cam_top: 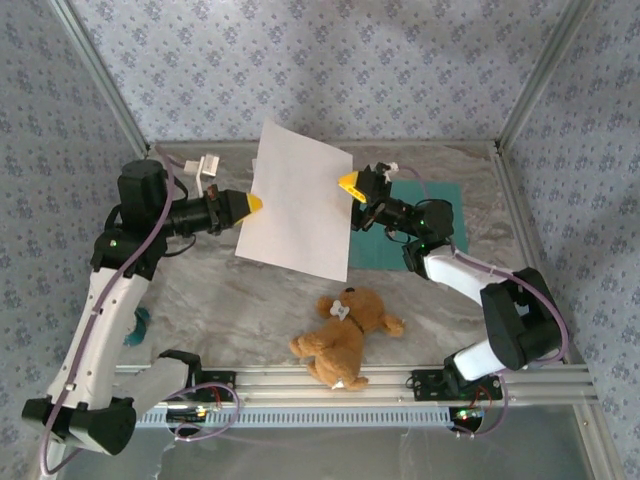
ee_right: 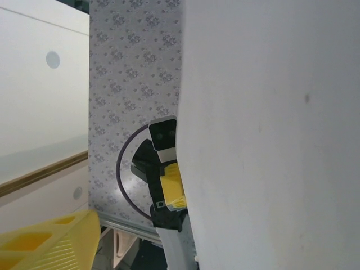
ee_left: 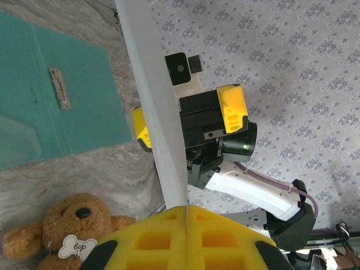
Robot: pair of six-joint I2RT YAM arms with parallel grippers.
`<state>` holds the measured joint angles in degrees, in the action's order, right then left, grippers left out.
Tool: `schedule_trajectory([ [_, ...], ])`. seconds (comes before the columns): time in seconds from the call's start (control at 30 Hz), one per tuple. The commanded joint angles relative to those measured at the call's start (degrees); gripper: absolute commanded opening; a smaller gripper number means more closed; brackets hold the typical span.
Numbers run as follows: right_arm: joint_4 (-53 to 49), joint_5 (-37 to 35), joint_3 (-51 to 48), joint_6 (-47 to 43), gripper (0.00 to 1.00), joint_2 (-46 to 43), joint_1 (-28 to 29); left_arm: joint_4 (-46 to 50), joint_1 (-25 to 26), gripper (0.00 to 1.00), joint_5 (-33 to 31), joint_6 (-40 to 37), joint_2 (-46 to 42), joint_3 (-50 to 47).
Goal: Put the files into the folder
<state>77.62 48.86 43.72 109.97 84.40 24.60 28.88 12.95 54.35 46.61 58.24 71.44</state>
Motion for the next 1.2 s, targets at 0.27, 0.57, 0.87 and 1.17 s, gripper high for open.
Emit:
schedule_trajectory([
  [0.27,-0.31,4.17,0.06,-4.36,0.57,-1.34,-0.43,-0.32,-1.35,0.00,3.69,-1.65,-0.41,-0.51],
  [0.57,-4.92,6.91,-0.18,-9.63,0.44,-3.11,-0.56,0.00,-1.96,0.00,4.62,-2.35,0.28,0.28],
  [0.87,-5.59,7.30,0.07,-10.59,0.33,-3.37,-0.58,-0.51,-2.03,0.00,4.63,-2.32,0.05,-0.90],
  [1.17,-9.98,7.75,-0.16,-15.58,0.00,-4.95,0.14,-0.43,-2.05,0.21,3.19,-2.64,-1.02,-1.13],
])
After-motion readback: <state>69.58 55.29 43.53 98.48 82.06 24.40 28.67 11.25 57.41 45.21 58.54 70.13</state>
